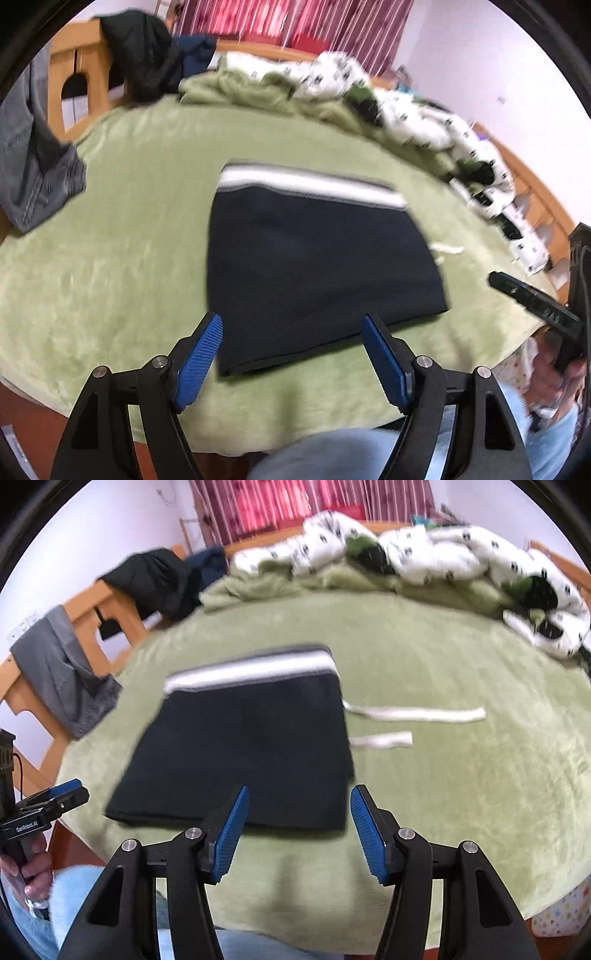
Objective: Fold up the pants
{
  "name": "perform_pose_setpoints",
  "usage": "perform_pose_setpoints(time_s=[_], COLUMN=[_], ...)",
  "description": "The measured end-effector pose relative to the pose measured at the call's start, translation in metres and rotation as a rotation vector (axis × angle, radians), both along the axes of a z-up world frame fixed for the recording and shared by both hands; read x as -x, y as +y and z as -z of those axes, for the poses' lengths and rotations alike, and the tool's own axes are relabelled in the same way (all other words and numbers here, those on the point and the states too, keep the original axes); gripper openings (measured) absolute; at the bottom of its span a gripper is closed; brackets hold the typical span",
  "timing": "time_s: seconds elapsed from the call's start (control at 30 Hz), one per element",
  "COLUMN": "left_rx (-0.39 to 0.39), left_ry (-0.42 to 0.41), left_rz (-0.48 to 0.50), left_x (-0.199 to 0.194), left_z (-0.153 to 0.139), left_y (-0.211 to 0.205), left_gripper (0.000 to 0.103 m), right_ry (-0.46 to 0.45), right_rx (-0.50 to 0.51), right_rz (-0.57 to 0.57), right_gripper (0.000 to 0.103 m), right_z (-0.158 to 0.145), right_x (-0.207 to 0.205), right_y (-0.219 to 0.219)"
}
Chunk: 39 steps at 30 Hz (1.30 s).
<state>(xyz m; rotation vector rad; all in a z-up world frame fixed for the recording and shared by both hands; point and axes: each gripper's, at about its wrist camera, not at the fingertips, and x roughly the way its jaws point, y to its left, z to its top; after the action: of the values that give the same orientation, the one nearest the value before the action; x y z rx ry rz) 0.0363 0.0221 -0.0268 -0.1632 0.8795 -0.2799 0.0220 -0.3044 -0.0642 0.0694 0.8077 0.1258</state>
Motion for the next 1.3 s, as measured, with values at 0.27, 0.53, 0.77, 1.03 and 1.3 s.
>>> perform_pose_setpoints(time_s=[0.27, 0.53, 0.77, 1.03, 1.3], left_rx=[0.037, 0.078, 0.02, -0.038, -0.008], left_ry=[-0.036, -0.052, -0.101, -0.129, -0.12], left_rz=[0.013, -0.041, -0.068, -0.057, -0.08], left_x=[0.036, 0.062, 0.076, 0.081, 0.081], left_z=[-0.019, -0.019, -0.023, -0.014, -0.012], left_y=[-0.023, -0.005, -0.006, -0.015, -0.006], left_gripper=[0.076, 0.076, 0.076, 0.076, 0.076], right_ry=[-0.054, -0.135, -0.124, -0.116, -0.103], right_rx=[0.054, 0.08, 0.128, 0.12, 0.082], right_rz=[0.028, 0.068, 0.07, 0.099, 0.098], right_gripper=[0.066, 0.094, 0.094, 0.094, 0.094], right_z=[-0.019, -0.022, -0.016, -0.016, -0.013], right_x=[0.036, 0.086, 0.096, 0.097, 0.094], right_y=[0.035, 0.031, 0.036, 0.036, 0.035])
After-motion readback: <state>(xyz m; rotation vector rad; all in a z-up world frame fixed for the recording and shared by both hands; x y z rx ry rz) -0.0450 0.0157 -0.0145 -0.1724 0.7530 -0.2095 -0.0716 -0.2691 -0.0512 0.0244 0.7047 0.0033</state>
